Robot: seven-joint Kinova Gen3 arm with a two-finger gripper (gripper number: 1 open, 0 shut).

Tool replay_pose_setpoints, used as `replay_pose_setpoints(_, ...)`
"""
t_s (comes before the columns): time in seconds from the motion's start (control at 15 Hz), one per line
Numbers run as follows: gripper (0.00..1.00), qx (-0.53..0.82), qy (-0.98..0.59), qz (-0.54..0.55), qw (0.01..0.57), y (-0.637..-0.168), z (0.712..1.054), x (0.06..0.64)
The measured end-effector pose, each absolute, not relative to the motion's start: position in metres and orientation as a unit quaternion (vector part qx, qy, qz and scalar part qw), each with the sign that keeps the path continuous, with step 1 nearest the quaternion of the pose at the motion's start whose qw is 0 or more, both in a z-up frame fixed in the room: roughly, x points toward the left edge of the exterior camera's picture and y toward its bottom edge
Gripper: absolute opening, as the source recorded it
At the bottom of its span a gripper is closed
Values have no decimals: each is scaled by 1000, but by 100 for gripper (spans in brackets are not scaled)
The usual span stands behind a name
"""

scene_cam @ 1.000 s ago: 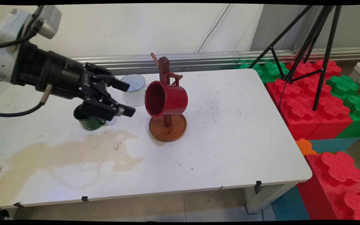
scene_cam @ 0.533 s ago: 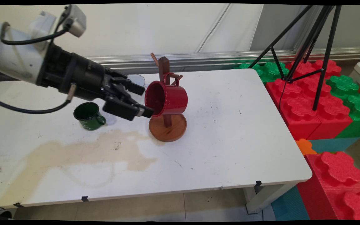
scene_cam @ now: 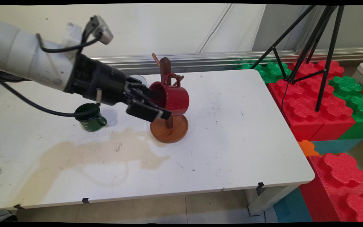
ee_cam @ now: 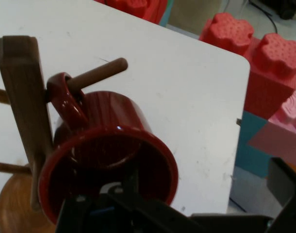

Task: Pick up the red mug from the rack

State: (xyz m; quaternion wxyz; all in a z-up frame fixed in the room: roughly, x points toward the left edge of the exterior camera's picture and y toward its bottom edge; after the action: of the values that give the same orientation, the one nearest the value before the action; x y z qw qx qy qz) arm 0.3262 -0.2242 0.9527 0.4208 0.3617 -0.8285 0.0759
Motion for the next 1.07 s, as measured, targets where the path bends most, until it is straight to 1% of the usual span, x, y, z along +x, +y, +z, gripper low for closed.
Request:
replay_pose_setpoints(0.4,100,382,-818,84,422,-241,932,308)
replay_pose_setpoints(0.87,100,401,-811,89,417,-250,920,293)
replay_pose_setpoints(0.93,0,403,-810,91,416,-250,919,292)
replay_pose_setpoints(1.07,0,407,-809,97,413,-250,918,291)
